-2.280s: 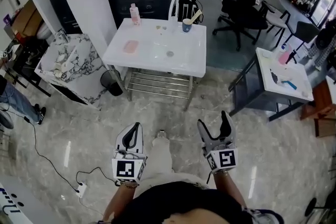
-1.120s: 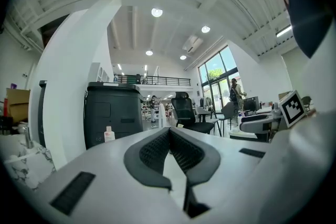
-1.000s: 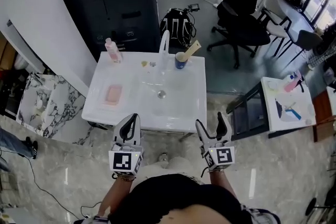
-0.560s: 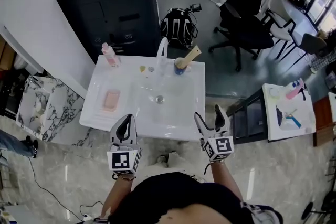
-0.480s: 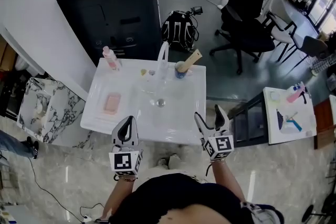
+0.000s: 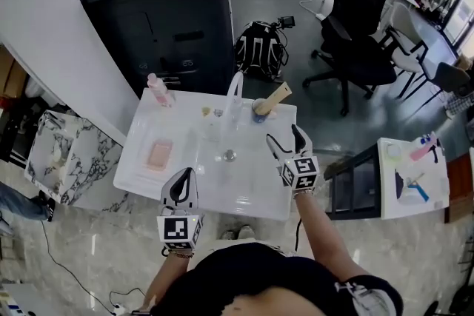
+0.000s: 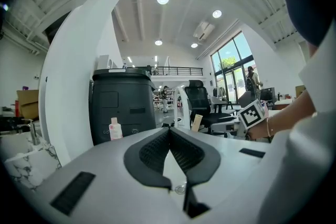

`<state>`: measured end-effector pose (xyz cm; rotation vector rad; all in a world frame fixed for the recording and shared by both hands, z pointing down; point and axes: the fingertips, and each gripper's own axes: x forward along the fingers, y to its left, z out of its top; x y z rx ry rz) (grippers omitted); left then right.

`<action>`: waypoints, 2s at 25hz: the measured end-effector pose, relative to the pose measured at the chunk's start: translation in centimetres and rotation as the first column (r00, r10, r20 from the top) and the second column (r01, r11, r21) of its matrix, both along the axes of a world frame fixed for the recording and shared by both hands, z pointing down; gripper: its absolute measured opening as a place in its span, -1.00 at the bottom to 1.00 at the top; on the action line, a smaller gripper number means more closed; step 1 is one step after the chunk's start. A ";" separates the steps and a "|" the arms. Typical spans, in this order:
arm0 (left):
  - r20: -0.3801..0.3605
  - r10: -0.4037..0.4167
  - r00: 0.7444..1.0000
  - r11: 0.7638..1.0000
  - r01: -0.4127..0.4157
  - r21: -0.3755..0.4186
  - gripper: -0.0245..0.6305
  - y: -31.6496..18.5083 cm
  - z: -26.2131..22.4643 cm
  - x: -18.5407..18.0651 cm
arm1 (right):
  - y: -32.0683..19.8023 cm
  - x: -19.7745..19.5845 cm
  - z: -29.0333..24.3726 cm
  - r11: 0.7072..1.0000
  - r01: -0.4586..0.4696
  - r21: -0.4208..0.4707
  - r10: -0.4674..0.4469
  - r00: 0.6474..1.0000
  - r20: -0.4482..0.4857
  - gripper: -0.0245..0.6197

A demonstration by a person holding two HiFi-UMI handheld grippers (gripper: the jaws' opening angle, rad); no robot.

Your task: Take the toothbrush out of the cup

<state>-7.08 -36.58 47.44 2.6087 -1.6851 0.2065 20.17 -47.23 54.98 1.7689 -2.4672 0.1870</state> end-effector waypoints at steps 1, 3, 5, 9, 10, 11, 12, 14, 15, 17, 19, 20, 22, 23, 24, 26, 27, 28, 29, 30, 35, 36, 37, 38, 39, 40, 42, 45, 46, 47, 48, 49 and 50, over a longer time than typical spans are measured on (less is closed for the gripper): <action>0.001 -0.002 1.000 1.000 0.002 0.003 -0.92 -0.3 -0.1 0.0 | -1.2 0.2 0.5 1.000 -0.002 -0.017 0.002 1.000 0.013 0.23; 0.000 -0.009 1.000 1.000 0.009 0.006 -0.92 -0.7 -0.3 -0.1 | -3.4 1.0 1.5 0.999 -0.019 -0.050 0.020 0.999 0.032 0.23; 0.000 -0.014 1.000 1.000 0.014 0.003 -0.92 -1.0 -0.4 -0.3 | -5.5 1.7 2.6 0.996 -0.036 -0.084 0.039 0.999 0.037 0.23; 0.008 -0.023 1.000 1.000 0.023 0.001 -0.92 -1.4 -0.3 -0.8 | -9.3 2.6 4.4 0.988 -0.044 -0.145 0.046 0.999 0.014 0.23; 0.008 -0.027 1.000 1.000 0.027 0.000 -0.92 -1.4 -0.3 -0.9 | -10.1 2.8 4.6 0.986 -0.040 -0.159 0.043 0.999 0.014 0.23; 0.007 -0.032 0.999 0.999 0.032 -0.002 -0.92 -1.5 -0.3 -1.0 | -11.0 3.1 4.8 0.984 -0.038 -0.172 0.042 0.999 0.019 0.23; 0.006 -0.036 0.999 0.999 0.036 -0.006 -0.92 -1.6 -0.2 -1.2 | -11.8 3.3 4.9 0.982 -0.037 -0.184 0.043 0.999 0.029 0.23; 0.007 -0.041 0.999 0.999 0.041 -0.015 -0.92 -1.9 -0.2 -1.4 | -13.4 3.6 4.8 0.978 -0.037 -0.206 0.051 0.997 0.063 0.23; 0.009 -0.041 0.999 0.999 0.041 -0.019 -0.92 -2.0 -0.1 -1.4 | -14.0 3.6 4.8 0.975 -0.039 -0.218 0.059 0.995 0.086 0.23; 0.010 -0.039 0.999 0.999 0.039 -0.027 -0.92 -2.1 0.0 -1.3 | -15.0 3.9 4.8 0.971 -0.047 -0.236 0.077 0.990 0.119 0.23; 0.004 -0.035 0.999 0.999 0.035 -0.029 -0.92 -2.2 -0.2 -1.1 | -15.6 3.8 4.7 0.970 -0.036 -0.241 0.064 0.992 0.112 0.23; -0.001 -0.034 0.999 0.999 0.034 -0.027 -0.92 -2.3 -0.4 -1.1 | -15.8 3.5 4.6 0.970 -0.022 -0.240 0.047 0.994 0.100 0.23; -0.007 -0.033 0.999 0.999 0.033 -0.016 -0.92 -2.4 -0.9 -1.1 | -16.2 3.0 4.5 0.972 0.006 -0.236 0.014 0.996 0.084 0.14; -0.007 -0.033 0.999 0.999 0.033 -0.010 -0.92 -2.4 -1.1 -1.1 | -16.3 2.9 4.4 0.972 0.014 -0.234 0.005 0.997 0.080 0.10; -0.007 -0.034 0.999 0.999 0.034 -0.006 -0.92 -2.5 -1.2 -1.1 | -16.3 2.9 4.3 0.973 0.014 -0.232 0.003 0.997 0.075 -0.06; -0.005 -0.035 0.999 0.999 0.035 -0.005 -0.92 -2.5 -1.3 -1.2 | -16.3 3.0 4.1 0.973 0.012 -0.232 0.005 0.998 0.070 -0.60; -0.004 -0.036 0.999 0.999 0.036 -0.005 -0.92 -2.5 -1.3 -1.2 | -16.3 2.9 3.9 0.972 0.017 -0.233 0.000 0.997 0.075 -0.62; -0.002 -0.036 0.999 0.999 0.036 -0.006 -0.92 -2.5 -1.3 -1.2 | -16.3 2.8 3.7 0.972 0.026 -0.233 -0.006 0.997 0.082 -0.64; -0.002 -0.036 0.999 0.999 0.035 -0.006 -0.92 -2.5 -1.2 -1.2 | -16.2 2.7 3.5 0.973 0.035 -0.229 -0.015 0.996 0.088 -0.67; -0.002 -0.034 0.999 0.999 0.034 -0.006 -0.92 -2.4 -1.2 -1.1 | -16.2 2.5 3.2 0.974 0.046 -0.221 -0.026 0.995 0.093 -0.70; -0.006 -0.021 1.000 1.000 0.021 -0.003 -0.92 -1.9 -1.1 -0.6 | -15.6 1.5 2.1 0.978 0.087 -0.189 -0.073 0.994 0.080 -0.81; -0.007 -0.019 1.000 1.000 0.019 0.000 -0.92 -1.8 -1.1 -0.6 | -15.4 1.4 1.9 0.979 0.089 -0.184 -0.074 0.994 0.086 -0.81; -0.008 -0.016 1.000 1.000 0.017 0.002 -0.92 -1.8 -1.2 -0.6 | -15.3 1.4 1.5 0.980 0.091 -0.177 -0.075 0.993 0.095 -0.81; -0.008 -0.014 1.000 1.000 0.014 0.004 -0.92 -1.7 -1.2 -0.6 | -15.2 1.4 1.1 0.981 0.094 -0.169 -0.077 0.992 0.101 -0.81; -0.008 -0.013 1.000 1.000 0.013 0.005 -0.92 -1.6 -1.3 -0.6 | -15.1 1.4 0.7 0.982 0.097 -0.161 -0.081 0.991 0.104 -0.81; -0.007 -0.013 1.000 1.000 0.013 0.005 -0.92 -1.6 -1.3 -0.6 | -15.0 1.4 0.3 0.983 0.100 -0.154 -0.083 0.991 0.108 -0.82; -0.004 -0.011 1.000 1.000 0.011 0.008 -0.92 -1.4 -1.4 -0.6 | -14.7 1.8 -0.6 0.986 0.095 -0.136 -0.077 0.988 0.135 -0.82; -0.008 -0.008 1.000 1.000 0.008 0.010 -0.92 -1.0 -1.3 -0.6 | -14.0 2.6 -2.4 0.991 0.081 -0.102 -0.060 0.980 0.190 -0.82; -0.007 -0.006 1.000 1.000 0.006 0.009 -0.92 -0.9 -1.3 -0.7 | -13.7 2.7 -3.0 0.993 0.082 -0.089 -0.064 0.980 0.190 -0.82; -0.006 -0.004 1.000 1.000 0.004 0.008 -0.92 -0.9 -1.2 -0.7 | -13.2 2.7 -3.6 0.993 0.087 -0.075 -0.073 0.981 0.180 -0.82; -0.005 -0.003 1.000 1.000 0.003 0.009 -0.92 -0.8 -1.1 -0.8 | -12.8 2.7 -4.2 0.994 0.094 -0.059 -0.083 0.983 0.166 -0.82; -0.005 -0.003 1.000 1.000 0.003 0.011 -0.92 -0.8 -1.1 -1.0 | -12.2 2.6 -4.9 0.994 0.101 -0.043 -0.093 0.983 0.157 -0.82; -0.006 -0.006 1.000 1.000 0.006 0.013 -0.92 -0.8 -1.0 -1.1 | -11.6 2.6 -5.7 0.994 0.106 -0.024 -0.101 0.983 0.154 -0.82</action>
